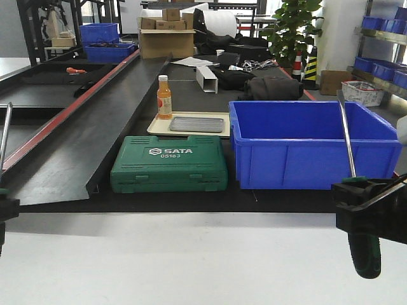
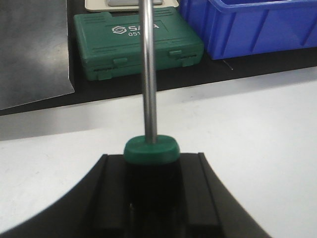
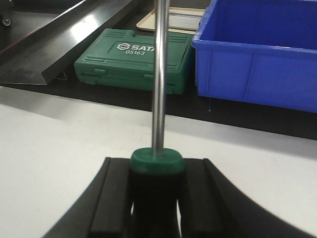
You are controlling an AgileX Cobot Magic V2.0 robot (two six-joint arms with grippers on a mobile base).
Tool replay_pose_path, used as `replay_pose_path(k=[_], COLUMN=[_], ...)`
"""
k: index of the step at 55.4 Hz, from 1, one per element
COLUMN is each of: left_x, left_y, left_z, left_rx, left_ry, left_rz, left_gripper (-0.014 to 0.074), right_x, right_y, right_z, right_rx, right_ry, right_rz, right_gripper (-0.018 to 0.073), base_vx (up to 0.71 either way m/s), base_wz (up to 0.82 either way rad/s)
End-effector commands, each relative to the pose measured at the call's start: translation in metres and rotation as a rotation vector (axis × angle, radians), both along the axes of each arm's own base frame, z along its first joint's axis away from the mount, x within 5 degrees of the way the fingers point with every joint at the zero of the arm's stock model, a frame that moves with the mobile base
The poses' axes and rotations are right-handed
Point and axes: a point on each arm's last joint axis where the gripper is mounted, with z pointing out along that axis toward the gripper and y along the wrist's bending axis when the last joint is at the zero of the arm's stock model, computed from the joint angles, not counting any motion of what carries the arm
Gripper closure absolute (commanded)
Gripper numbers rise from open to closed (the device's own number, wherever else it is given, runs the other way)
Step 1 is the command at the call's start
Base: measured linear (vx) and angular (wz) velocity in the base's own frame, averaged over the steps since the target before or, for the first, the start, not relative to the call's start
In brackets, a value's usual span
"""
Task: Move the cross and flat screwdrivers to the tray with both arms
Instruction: 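Raise both held screwdrivers upright above the table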
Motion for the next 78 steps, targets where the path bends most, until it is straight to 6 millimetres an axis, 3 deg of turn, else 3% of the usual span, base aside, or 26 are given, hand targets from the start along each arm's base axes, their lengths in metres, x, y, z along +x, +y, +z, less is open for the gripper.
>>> replay_pose_path(k=[1, 78], left_x=[-0.0037, -0.0057], left_y=[0.0000, -0.0013], left_z=[0.0177, 0.0137], left_rx=[-0.046, -0.038], left_ry=[-0.093, -0.046], left_rz=[0.014, -0.005], left_gripper=[0.0596, 0.0596], right_x=[-0.0045, -0.0048], right_y=[-0.0010, -0.0011], right_z=[0.0196, 0.0186], right_rx=[0.020, 0.016], right_ry=[-0.112, -0.101], right_rz=[0.006, 0.006], right_gripper=[0.0567, 0.0567], base_vx=[0.00, -0.02], base_wz=[0.00, 0.01])
